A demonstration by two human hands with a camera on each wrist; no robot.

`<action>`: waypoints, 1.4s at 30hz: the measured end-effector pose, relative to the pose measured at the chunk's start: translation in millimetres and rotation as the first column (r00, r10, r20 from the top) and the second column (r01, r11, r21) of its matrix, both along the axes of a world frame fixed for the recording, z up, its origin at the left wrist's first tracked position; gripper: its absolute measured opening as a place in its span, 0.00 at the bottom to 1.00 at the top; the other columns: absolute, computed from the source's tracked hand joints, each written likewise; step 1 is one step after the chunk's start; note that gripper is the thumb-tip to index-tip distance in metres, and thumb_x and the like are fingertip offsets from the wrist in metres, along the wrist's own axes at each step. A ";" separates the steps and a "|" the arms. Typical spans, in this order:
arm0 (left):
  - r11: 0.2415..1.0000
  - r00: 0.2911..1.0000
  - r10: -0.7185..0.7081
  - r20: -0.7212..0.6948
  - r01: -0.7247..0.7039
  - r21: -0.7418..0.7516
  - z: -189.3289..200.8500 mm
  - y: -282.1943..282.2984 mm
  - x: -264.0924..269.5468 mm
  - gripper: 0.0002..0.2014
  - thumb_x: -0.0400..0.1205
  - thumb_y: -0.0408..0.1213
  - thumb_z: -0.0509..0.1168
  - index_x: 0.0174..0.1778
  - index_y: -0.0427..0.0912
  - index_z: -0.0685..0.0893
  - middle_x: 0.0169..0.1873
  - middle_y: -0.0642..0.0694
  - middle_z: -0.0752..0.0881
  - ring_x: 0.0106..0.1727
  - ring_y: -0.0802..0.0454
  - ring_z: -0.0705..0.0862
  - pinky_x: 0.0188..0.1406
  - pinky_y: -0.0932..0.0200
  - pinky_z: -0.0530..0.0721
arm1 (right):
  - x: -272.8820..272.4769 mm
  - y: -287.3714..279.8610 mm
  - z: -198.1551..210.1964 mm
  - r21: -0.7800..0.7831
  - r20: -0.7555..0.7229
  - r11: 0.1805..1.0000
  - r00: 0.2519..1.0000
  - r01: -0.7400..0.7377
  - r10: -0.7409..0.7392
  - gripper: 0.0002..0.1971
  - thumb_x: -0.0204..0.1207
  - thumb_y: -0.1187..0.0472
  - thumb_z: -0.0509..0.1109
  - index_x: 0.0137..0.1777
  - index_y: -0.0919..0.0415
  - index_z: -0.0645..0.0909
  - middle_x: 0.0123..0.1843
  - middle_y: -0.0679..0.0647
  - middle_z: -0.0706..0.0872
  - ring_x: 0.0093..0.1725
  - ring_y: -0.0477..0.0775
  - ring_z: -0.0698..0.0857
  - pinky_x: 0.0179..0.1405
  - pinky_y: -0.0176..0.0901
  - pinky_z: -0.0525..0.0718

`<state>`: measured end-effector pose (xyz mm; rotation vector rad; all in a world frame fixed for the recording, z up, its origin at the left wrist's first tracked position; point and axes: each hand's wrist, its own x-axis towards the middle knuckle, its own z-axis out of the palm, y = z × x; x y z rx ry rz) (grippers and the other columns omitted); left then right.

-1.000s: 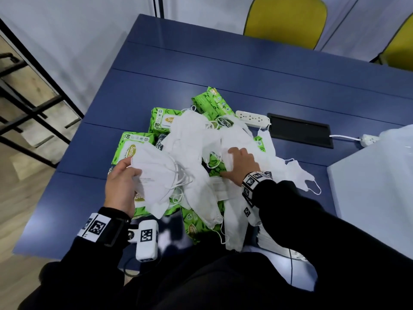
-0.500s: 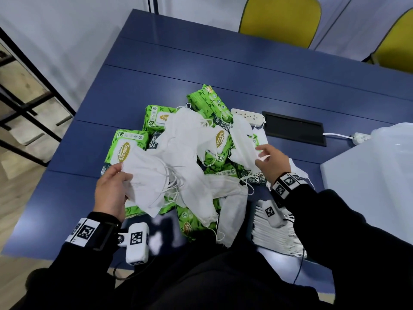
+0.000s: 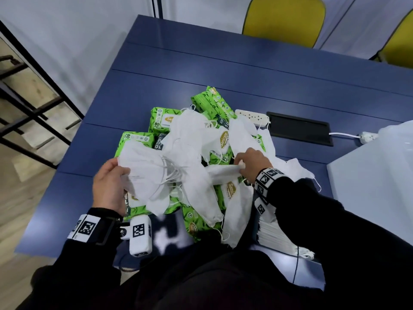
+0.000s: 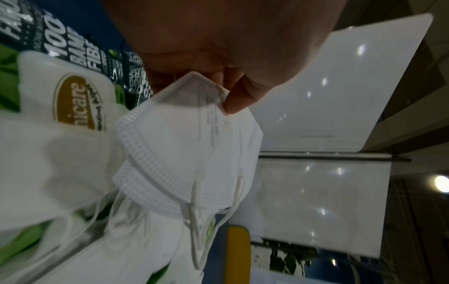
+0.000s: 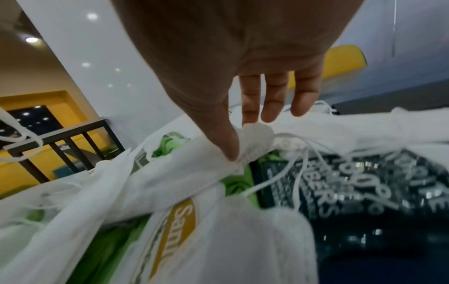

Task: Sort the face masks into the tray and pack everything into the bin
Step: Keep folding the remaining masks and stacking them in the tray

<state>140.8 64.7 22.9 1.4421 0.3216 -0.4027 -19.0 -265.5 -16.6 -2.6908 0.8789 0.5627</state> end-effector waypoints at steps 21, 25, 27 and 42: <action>0.961 0.950 0.276 -0.149 -0.278 0.010 -23.9 36.9 15.0 0.28 0.80 0.19 0.56 0.71 0.51 0.78 0.48 0.46 0.85 0.41 0.50 0.84 0.38 0.54 0.83 | 37.1 57.1 2.6 0.188 -0.138 0.980 0.986 -0.068 0.095 0.30 0.75 0.65 0.70 0.78 0.48 0.74 0.68 0.55 0.83 0.64 0.60 0.84 0.63 0.51 0.85; 0.977 0.966 0.213 -0.144 -0.208 0.045 -33.2 38.6 15.1 0.29 0.80 0.19 0.57 0.75 0.48 0.77 0.49 0.47 0.87 0.43 0.49 0.86 0.39 0.52 0.83 | 22.0 35.1 17.7 0.045 -0.150 0.992 0.981 -0.120 0.125 0.31 0.77 0.53 0.72 0.80 0.47 0.70 0.77 0.56 0.74 0.76 0.63 0.73 0.73 0.57 0.75; 0.984 0.970 0.178 -0.164 -0.172 0.046 -39.2 36.7 16.0 0.27 0.77 0.21 0.58 0.70 0.46 0.83 0.51 0.44 0.89 0.45 0.44 0.86 0.42 0.50 0.83 | 22.2 39.9 19.0 0.025 -0.032 0.991 0.990 -0.134 0.135 0.29 0.73 0.43 0.75 0.73 0.47 0.73 0.70 0.53 0.76 0.72 0.62 0.74 0.69 0.57 0.74; 0.888 0.996 -0.080 0.040 0.053 0.458 -62.3 64.6 35.3 0.12 0.69 0.34 0.64 0.45 0.47 0.89 0.41 0.48 0.88 0.44 0.47 0.83 0.47 0.53 0.80 | 29.6 50.7 3.2 0.219 0.024 0.921 0.945 -0.324 0.327 0.14 0.75 0.63 0.69 0.60 0.49 0.83 0.54 0.50 0.86 0.56 0.57 0.83 0.52 0.46 0.80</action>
